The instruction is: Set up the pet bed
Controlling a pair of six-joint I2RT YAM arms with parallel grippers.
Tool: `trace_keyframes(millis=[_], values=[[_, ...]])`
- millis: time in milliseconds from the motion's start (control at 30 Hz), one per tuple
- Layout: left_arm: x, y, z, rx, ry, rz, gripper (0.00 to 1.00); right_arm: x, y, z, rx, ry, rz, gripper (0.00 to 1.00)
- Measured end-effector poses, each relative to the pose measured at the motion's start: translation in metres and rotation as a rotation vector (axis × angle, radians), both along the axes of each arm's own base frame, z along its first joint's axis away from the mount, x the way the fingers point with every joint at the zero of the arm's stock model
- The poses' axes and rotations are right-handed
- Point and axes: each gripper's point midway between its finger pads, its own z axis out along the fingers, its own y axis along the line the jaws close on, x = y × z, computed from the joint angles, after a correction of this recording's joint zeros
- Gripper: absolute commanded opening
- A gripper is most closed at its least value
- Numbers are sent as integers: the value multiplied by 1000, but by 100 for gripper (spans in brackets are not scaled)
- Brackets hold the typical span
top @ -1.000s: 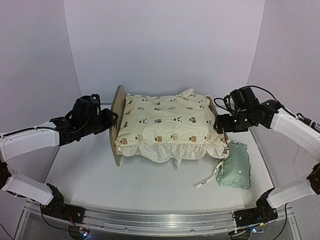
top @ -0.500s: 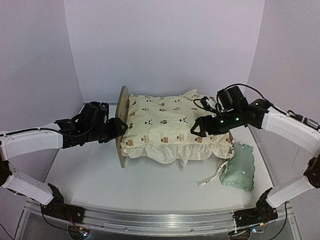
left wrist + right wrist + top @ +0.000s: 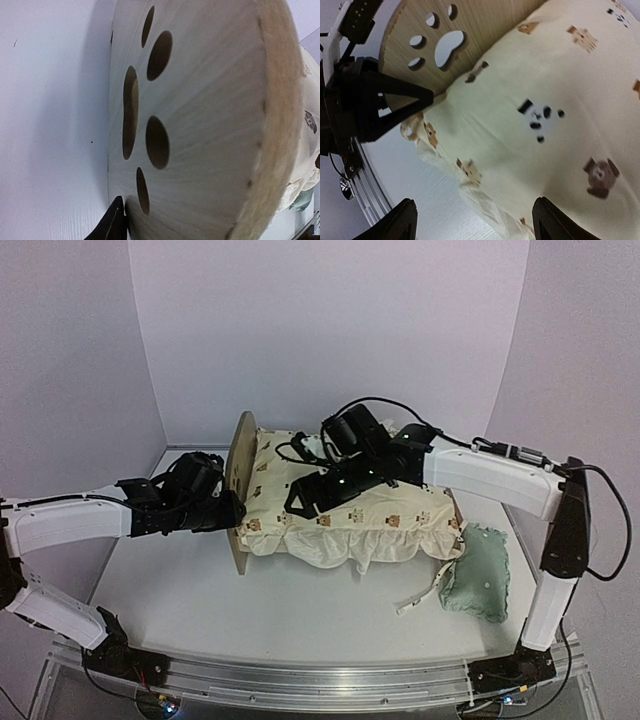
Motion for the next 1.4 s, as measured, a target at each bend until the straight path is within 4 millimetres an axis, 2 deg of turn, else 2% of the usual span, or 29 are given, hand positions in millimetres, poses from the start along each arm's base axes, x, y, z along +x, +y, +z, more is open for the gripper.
trace_keyframes(millis=[200, 333, 467, 567, 633, 800, 833, 900, 1000, 1233, 1400], values=[[0, 2, 0, 19, -9, -4, 35, 10, 53, -9, 8, -55, 58, 80], [-2, 4, 1, 17, -2, -1, 37, 15, 73, -30, -26, -85, 92, 80], [-4, 7, 3, 16, 1, -4, 36, 18, 81, -51, -80, -129, 130, 78], [-5, 7, 2, 15, 1, -5, 34, 23, 81, -63, -126, -166, 141, 67], [-5, 7, 2, 14, 0, -6, 32, 27, 78, -69, -151, -190, 141, 54], [-5, 7, 3, 17, -4, -10, 30, 31, 77, -87, -164, -226, 140, 32], [-5, 7, 3, 19, -5, -12, 30, 32, 78, -88, -160, -229, 139, 23], [-5, 8, 3, 28, -10, -14, 29, 33, 78, -87, -155, -236, 131, 11], [-5, 9, 3, 39, -15, -21, 30, 37, 75, -82, -158, -248, 101, 4], [-5, 8, 8, 75, -41, -69, 35, 46, 60, -57, -197, -324, 39, 4], [0, 5, 30, 104, -98, -118, 43, 57, 49, -33, -227, -410, 14, 5]])
